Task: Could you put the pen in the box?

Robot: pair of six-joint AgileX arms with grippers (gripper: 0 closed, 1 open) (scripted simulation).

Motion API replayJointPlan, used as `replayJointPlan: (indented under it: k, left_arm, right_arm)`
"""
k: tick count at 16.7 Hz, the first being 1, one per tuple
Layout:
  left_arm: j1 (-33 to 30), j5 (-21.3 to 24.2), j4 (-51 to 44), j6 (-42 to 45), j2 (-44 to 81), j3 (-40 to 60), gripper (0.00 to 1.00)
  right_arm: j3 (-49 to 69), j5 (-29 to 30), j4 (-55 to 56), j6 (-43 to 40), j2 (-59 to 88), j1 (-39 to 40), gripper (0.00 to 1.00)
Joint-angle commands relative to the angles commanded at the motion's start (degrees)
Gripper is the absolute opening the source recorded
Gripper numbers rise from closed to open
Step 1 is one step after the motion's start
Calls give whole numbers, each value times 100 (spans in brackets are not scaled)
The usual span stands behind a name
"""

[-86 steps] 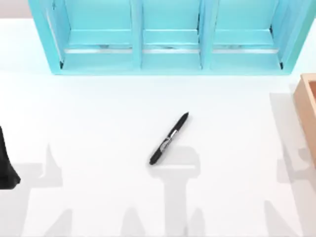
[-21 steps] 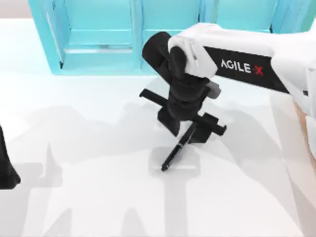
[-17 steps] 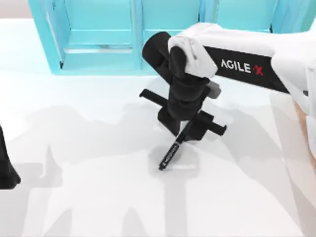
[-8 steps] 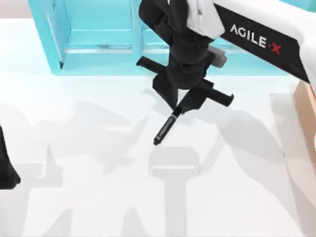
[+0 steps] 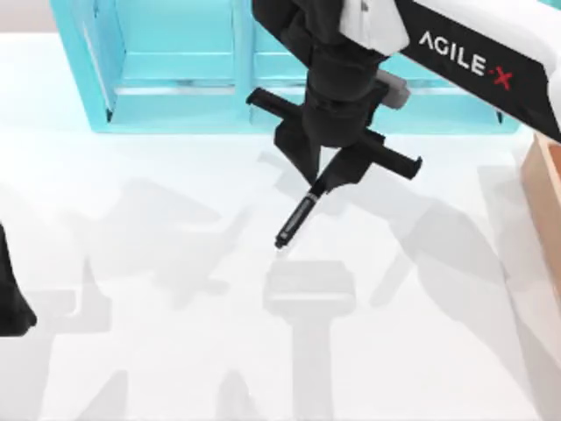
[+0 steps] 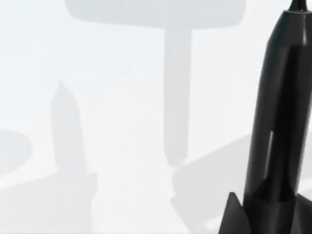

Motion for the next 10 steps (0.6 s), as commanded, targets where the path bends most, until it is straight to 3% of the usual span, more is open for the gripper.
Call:
replayJointPlan:
  k: [5,10]
  left_arm:
    - [0,0,0,0,0,0,100]
    - [0,0,0,0,0,0,100]
  right_arm:
    - [-743,-49,133,-125,-557,-1184,0]
    - [-2090,-81,355,-361,-1516,-3672,0]
